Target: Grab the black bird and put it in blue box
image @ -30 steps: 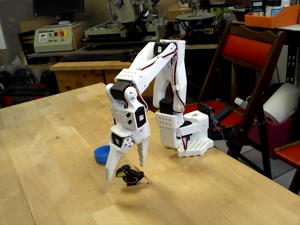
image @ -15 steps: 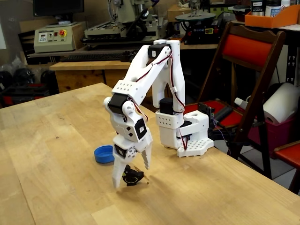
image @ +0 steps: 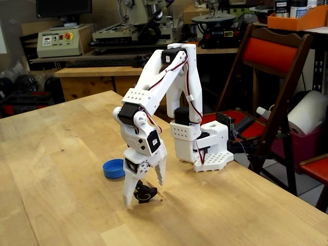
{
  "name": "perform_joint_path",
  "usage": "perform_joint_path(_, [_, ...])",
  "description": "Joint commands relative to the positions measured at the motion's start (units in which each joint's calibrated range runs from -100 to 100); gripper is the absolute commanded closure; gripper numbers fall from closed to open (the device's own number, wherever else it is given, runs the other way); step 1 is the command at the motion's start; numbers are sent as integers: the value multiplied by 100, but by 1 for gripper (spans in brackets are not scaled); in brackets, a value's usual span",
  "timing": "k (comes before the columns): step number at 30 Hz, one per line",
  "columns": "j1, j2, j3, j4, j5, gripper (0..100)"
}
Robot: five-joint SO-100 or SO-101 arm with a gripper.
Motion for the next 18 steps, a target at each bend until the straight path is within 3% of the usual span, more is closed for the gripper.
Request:
perform_joint_path(1, [61, -54, -106, 33, -10, 59])
perform_joint_path(18, [61, -54, -106, 1, -10, 59])
